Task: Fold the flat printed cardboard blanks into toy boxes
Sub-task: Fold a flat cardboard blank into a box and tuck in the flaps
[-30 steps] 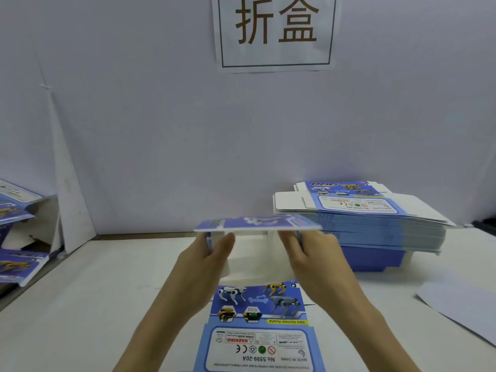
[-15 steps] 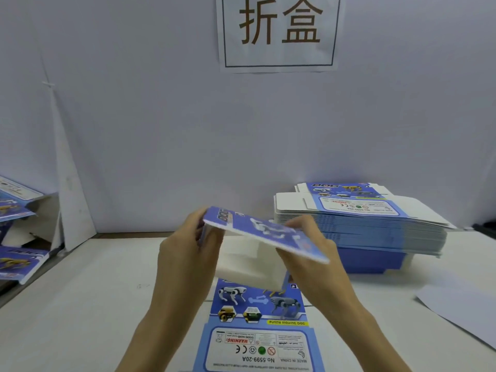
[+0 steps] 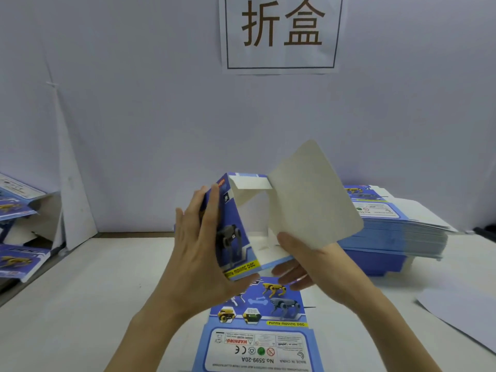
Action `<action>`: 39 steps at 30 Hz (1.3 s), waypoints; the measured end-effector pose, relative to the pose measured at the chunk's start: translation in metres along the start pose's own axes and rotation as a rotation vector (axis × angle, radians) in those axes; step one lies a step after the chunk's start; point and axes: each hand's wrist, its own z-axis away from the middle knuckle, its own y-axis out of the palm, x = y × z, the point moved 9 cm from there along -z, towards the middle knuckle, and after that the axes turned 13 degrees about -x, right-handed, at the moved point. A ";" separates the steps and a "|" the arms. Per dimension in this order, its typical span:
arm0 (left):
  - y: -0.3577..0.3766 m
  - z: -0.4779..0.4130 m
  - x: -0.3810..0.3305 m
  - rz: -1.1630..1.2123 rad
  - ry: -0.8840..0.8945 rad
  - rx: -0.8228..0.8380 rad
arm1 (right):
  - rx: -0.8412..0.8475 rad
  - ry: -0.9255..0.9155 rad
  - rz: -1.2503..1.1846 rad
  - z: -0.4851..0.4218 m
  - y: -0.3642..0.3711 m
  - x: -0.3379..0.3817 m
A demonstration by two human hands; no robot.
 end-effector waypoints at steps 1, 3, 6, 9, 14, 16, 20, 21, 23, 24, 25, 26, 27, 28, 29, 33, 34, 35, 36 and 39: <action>-0.004 -0.001 0.002 0.005 0.007 -0.020 | -0.070 -0.102 0.001 -0.003 -0.011 0.007; -0.007 -0.001 0.005 0.001 0.003 -0.033 | -0.258 -0.322 -0.143 0.000 -0.036 0.031; -0.006 -0.001 0.001 0.023 0.023 -0.028 | -0.331 -0.358 -0.608 0.004 -0.051 0.036; -0.001 0.004 -0.007 0.111 0.064 -0.006 | -0.240 0.034 -1.038 -0.017 -0.029 -0.009; 0.015 -0.002 0.012 0.230 -0.331 -0.024 | 0.358 0.678 -0.985 0.008 0.059 -0.046; 0.006 -0.005 0.003 0.143 -0.130 0.010 | 0.410 0.596 -0.945 0.004 0.059 -0.043; -0.007 0.002 -0.009 0.099 0.078 -0.020 | 0.286 0.469 -0.971 -0.013 0.037 -0.037; -0.003 0.003 -0.018 0.139 0.081 -0.030 | 0.342 0.492 -0.969 -0.009 0.042 -0.036; 0.008 0.009 -0.035 0.159 0.059 -0.030 | 0.420 0.545 -1.061 -0.004 0.052 -0.036; 0.013 0.011 -0.039 0.162 0.022 -0.028 | 0.407 0.519 -1.094 -0.005 0.050 -0.037; 0.017 0.013 -0.040 0.158 -0.016 -0.023 | 0.371 0.469 -1.085 -0.007 0.044 -0.038; 0.017 0.013 -0.039 0.137 -0.036 -0.022 | 0.345 0.465 -1.062 -0.009 0.039 -0.039; 0.014 0.011 -0.038 0.090 -0.034 -0.034 | 0.331 0.497 -1.062 -0.010 0.035 -0.040; 0.010 0.009 -0.037 0.046 -0.024 -0.046 | 0.283 0.530 -1.057 -0.014 0.029 -0.043; 0.006 0.005 -0.034 0.024 -0.030 -0.043 | 0.192 0.544 -1.066 -0.021 0.018 -0.049; 0.012 0.006 -0.013 -0.035 -0.109 0.122 | -0.070 0.543 -1.156 -0.035 -0.011 -0.060; 0.014 0.007 -0.008 -0.074 -0.107 0.155 | -0.080 0.534 -1.154 -0.033 -0.012 -0.059; 0.015 0.008 -0.005 -0.095 -0.113 0.176 | -0.102 0.523 -1.139 -0.032 -0.012 -0.059; 0.015 0.008 -0.002 -0.095 -0.126 0.183 | -0.137 0.501 -1.118 -0.032 -0.014 -0.058; 0.005 0.004 -0.001 -0.073 -0.117 0.146 | -0.263 0.298 -1.031 -0.034 -0.029 -0.047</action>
